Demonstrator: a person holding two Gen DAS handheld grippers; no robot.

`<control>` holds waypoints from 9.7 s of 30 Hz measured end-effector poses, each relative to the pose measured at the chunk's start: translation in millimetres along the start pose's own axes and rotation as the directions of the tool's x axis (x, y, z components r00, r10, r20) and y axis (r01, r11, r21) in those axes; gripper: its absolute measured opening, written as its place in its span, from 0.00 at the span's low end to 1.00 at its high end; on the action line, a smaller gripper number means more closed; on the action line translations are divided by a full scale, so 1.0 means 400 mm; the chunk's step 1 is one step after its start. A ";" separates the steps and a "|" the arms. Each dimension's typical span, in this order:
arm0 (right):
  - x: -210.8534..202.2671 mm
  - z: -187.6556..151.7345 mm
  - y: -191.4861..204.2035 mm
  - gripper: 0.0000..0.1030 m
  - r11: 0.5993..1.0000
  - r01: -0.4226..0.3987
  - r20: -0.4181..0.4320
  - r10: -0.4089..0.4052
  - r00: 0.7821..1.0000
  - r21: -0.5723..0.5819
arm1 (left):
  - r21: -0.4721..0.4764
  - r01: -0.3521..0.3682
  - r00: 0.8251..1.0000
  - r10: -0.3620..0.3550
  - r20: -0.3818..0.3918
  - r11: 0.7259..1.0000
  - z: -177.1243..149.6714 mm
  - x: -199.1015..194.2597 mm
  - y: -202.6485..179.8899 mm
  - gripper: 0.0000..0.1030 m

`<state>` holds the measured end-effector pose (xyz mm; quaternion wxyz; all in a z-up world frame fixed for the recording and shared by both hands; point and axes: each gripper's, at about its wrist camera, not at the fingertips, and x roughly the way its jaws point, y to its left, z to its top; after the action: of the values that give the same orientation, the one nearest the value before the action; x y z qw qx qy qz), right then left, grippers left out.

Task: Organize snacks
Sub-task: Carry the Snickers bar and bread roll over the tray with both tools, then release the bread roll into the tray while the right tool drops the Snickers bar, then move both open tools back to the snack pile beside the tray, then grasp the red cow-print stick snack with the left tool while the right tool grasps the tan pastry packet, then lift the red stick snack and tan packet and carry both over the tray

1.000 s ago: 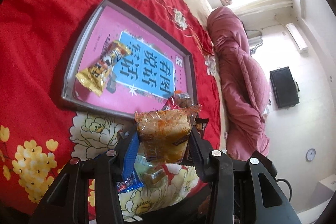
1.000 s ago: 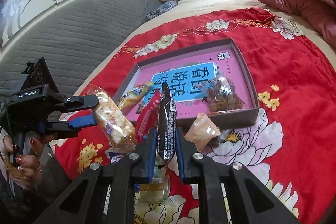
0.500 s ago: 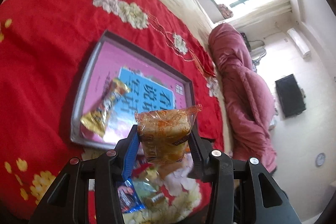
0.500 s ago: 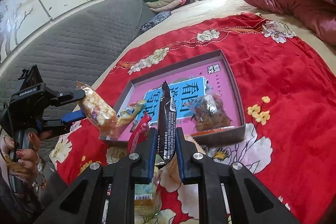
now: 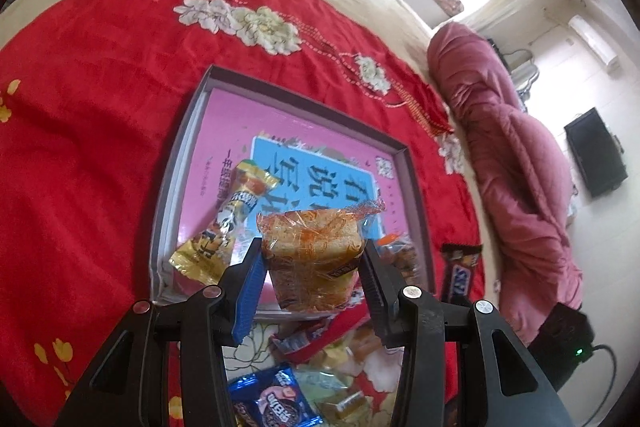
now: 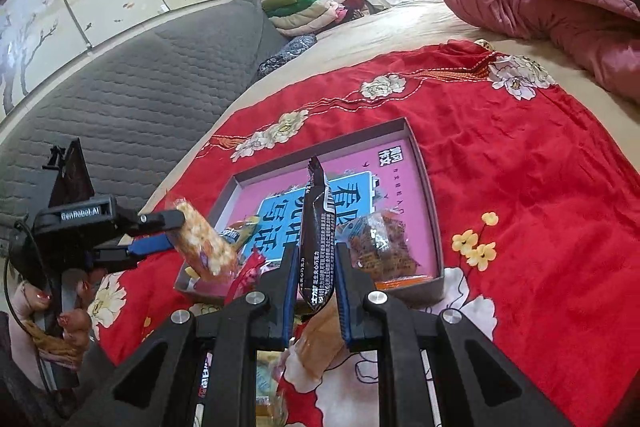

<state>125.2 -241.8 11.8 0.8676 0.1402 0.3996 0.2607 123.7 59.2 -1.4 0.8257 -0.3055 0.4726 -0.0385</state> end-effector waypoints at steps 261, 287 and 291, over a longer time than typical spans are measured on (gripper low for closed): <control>0.092 -0.116 0.028 0.28 0.999 0.017 -0.170 -0.009 0.985 0.046 | 0.270 0.025 0.992 0.009 -0.124 0.962 -0.177 0.087 -0.045 0.28; 0.025 -0.077 0.061 0.28 0.999 -0.028 -0.057 0.026 0.998 -0.034 | 0.277 0.000 1.000 0.007 -0.025 0.961 -0.154 -0.013 -0.070 0.28; 0.021 -0.076 0.063 0.28 0.999 -0.034 -0.049 0.032 0.998 -0.037 | 0.272 -0.005 1.000 0.007 -0.007 0.962 -0.145 -0.028 -0.069 0.28</control>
<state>97.8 -215.1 -1.5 0.8558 0.1240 0.4130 0.2857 77.2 13.6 0.7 0.8582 -0.1876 0.4670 -0.1016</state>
